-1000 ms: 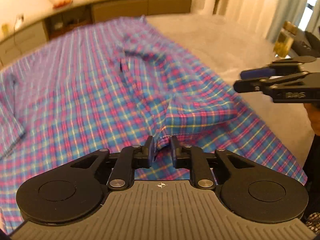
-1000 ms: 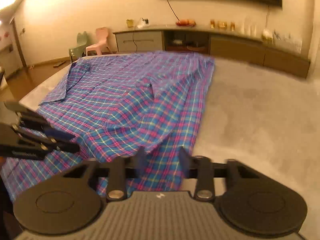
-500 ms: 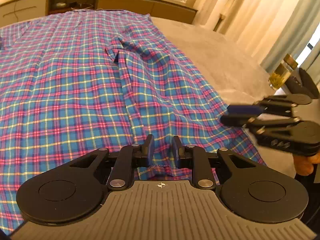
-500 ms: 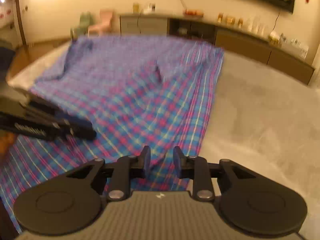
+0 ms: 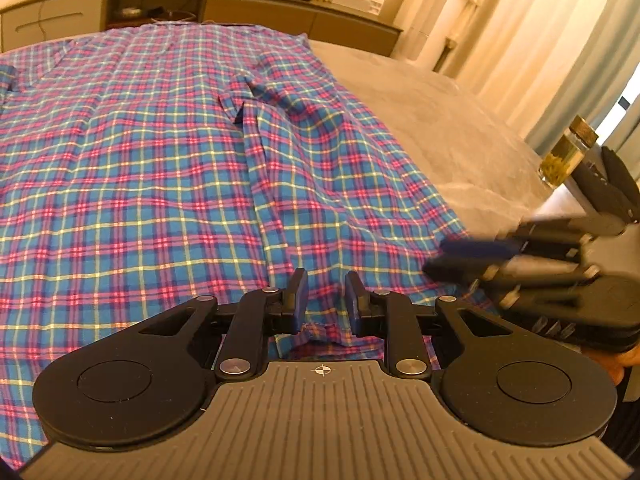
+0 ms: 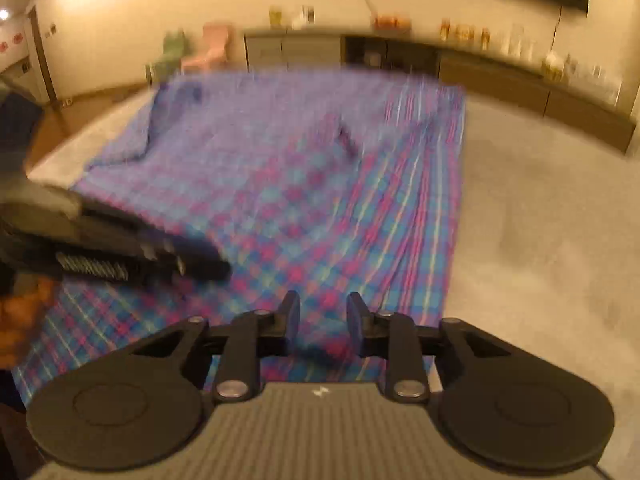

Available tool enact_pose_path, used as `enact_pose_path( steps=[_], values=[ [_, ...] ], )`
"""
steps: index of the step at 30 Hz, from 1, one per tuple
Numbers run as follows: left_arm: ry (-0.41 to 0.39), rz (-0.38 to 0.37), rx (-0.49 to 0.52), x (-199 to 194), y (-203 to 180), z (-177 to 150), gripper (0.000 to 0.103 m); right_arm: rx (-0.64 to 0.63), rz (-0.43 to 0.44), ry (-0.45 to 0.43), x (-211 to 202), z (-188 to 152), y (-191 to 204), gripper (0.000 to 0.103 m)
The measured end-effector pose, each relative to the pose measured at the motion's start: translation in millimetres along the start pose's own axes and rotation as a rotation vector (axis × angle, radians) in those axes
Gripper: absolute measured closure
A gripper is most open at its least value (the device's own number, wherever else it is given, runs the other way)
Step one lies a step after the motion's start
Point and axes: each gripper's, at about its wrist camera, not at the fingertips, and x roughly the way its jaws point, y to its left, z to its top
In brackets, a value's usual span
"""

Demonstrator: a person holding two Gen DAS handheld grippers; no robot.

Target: Fold clothes

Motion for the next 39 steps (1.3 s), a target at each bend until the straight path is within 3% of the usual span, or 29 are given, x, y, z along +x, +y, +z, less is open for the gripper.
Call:
enact_pose_path(
  steps=[2,4,8,10,14,17,21,24,26,29,33,35,39],
  values=[
    [-0.005,0.004,-0.006,-4.7,1.0,-1.6,0.084,-0.009,-0.023,0.016,0.8,-3.2,1.7,0.076],
    [-0.021,0.022,-0.018,-12.4,3.8,-3.4,0.077,0.037,-0.042,0.020,-7.3,-1.7,-1.5,0.076],
    [-0.037,0.013,-0.053,-21.0,12.0,-5.6,0.072,0.118,-0.039,-0.024,-17.2,0.7,-8.1,0.068],
    [-0.034,-0.001,-0.067,-21.2,13.5,-6.8,0.067,0.112,-0.051,0.020,-4.5,-3.8,-3.7,0.068],
    [-0.038,0.000,-0.072,-24.2,14.4,-8.0,0.067,0.101,-0.100,0.025,-4.0,-4.1,1.8,0.066],
    [-0.076,0.039,-0.057,-35.7,17.2,-5.5,0.067,0.084,-0.100,-0.039,-21.1,-4.4,9.3,0.065],
    [-0.097,0.087,-0.088,-46.7,32.6,-6.5,0.066,0.025,-0.097,0.083,-0.5,-11.5,14.1,0.060],
    [-0.109,0.093,-0.121,-56.4,44.7,-9.3,0.065,0.066,-0.140,0.046,-25.6,-7.9,10.2,0.062],
    [-0.110,0.068,-0.134,-62.5,50.3,-13.3,0.064,0.083,-0.140,0.006,-51.5,-9.4,8.5,0.060],
    [-0.084,-0.046,-0.164,-62.5,44.2,-19.4,0.062,0.093,-0.117,-0.007,-79.4,-31.7,17.3,0.059],
    [-0.029,-0.144,-0.107,-51.4,15.3,-26.9,0.061,0.073,-0.036,0.022,-70.7,-68.8,49.4,0.060],
    [-0.010,-0.115,-0.051,-44.9,1.6,-29.4,0.061,0.050,-0.066,0.044,-62.2,-80.8,58.6,0.066],
    [-0.007,0.002,0.022,-43.1,-2.7,-35.6,0.062,-0.013,-0.078,0.112,-62.5,-78.0,68.9,0.066]
  ],
)
